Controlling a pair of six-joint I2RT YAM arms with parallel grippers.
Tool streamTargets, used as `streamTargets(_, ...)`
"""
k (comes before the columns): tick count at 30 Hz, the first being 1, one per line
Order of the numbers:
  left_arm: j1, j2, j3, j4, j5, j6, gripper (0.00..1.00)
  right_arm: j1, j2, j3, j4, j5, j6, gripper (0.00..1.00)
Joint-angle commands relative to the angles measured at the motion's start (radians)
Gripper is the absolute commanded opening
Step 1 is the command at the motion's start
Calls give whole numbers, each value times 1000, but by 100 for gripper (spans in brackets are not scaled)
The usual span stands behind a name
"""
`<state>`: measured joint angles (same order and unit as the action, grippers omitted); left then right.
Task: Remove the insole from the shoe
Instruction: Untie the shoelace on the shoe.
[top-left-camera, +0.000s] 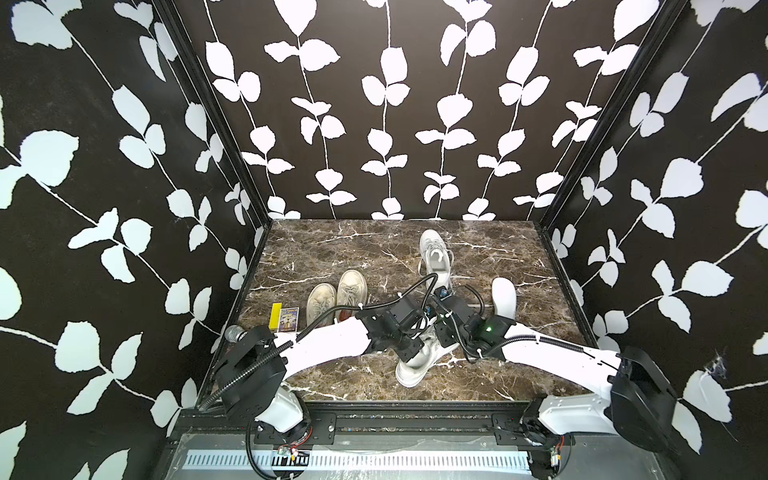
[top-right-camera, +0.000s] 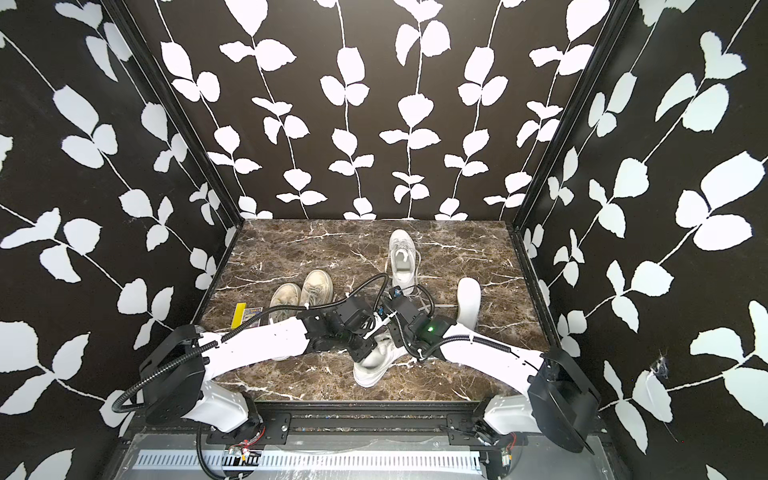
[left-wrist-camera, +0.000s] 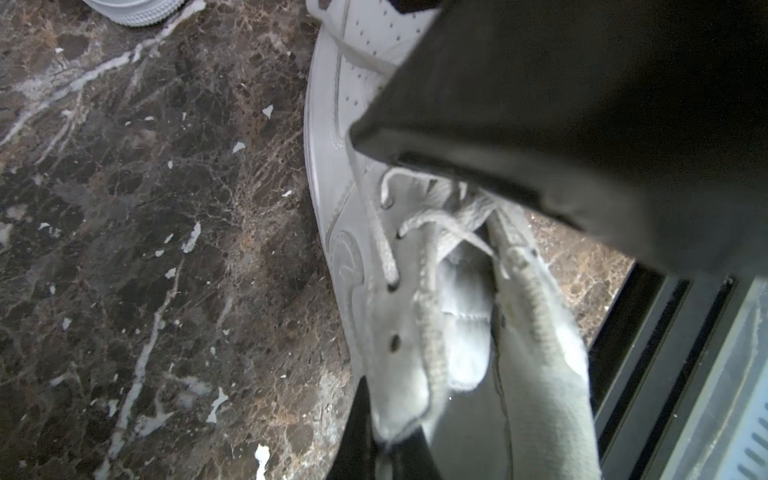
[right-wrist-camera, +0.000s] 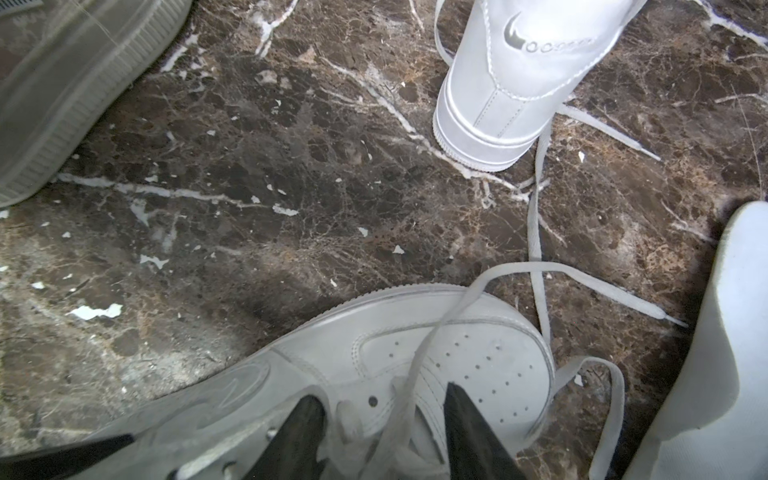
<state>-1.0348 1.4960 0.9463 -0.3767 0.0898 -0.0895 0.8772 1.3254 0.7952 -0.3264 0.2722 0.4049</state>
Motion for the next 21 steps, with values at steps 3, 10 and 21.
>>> streamTargets(3,-10,-55,-13,57,74,7,0,-6,36,-49,195,85,98,50)
streamTargets(10,-9,-76,-27,61,82,0,0,-36,53,-54,331,165,164,58)
streamTargets(21,-10,-88,-42,72,91,-5,0,-119,118,35,339,154,210,77)
